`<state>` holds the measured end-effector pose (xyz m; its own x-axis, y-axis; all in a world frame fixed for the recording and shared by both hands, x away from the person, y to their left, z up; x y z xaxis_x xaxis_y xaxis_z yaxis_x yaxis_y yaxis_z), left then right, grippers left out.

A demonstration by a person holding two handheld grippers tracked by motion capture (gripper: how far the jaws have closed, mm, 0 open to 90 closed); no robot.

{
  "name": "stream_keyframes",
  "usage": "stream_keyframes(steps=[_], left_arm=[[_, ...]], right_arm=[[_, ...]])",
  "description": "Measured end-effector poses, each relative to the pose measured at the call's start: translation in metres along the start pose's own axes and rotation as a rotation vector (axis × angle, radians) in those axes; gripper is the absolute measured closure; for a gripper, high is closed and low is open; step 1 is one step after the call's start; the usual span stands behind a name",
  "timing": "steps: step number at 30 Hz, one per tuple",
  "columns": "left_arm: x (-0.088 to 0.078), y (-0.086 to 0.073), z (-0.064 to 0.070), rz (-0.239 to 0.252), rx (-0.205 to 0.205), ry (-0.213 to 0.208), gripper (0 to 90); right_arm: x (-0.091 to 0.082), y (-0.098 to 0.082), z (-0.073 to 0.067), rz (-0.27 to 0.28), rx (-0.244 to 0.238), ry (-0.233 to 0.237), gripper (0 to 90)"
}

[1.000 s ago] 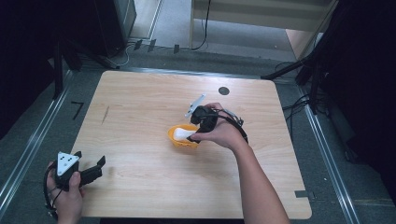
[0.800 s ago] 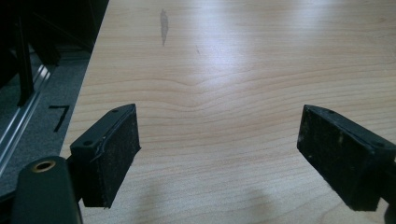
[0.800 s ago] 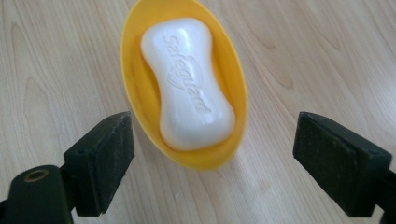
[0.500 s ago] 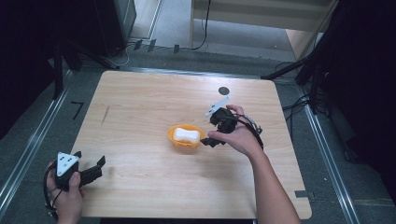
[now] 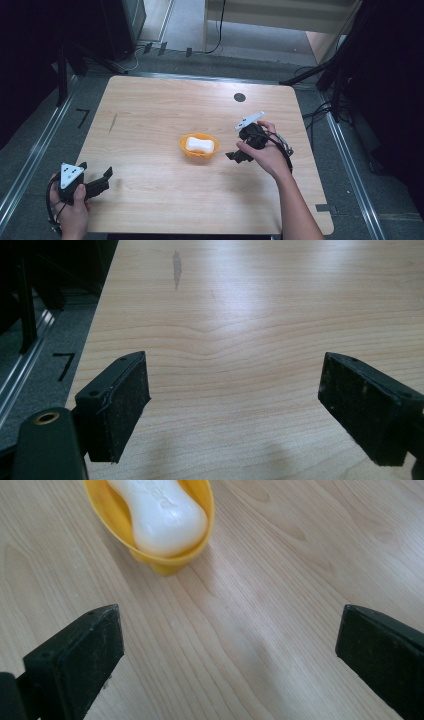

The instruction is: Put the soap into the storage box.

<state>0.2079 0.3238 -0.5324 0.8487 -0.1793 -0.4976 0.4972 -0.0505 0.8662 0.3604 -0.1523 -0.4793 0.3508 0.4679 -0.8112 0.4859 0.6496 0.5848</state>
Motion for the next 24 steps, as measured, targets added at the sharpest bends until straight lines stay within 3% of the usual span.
stream_keyframes(steps=[11,24], left_arm=[[0.000,0.000,0.001,-0.002,0.007,0.002,13.8],[0.000,0.000,0.000,-0.002,0.006,0.002,13.8]], right_arm=[[-0.008,-0.035,0.008,0.043,0.075,-0.050,0.0],[-0.018,-0.076,0.010,0.063,0.111,-0.075,0.0]])
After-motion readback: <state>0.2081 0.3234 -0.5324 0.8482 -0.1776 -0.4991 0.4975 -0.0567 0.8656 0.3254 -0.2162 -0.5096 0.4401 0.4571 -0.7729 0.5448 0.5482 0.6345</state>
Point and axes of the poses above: each handheld gripper's, and its own axes: x roughly forward along the jaws, y roughly out of its top, z roughly to its right, the point moved 2 cm from there along x, roughly forward along the jaws, and after that the axes turned 4 degrees about -y, right-handed, at the moved point
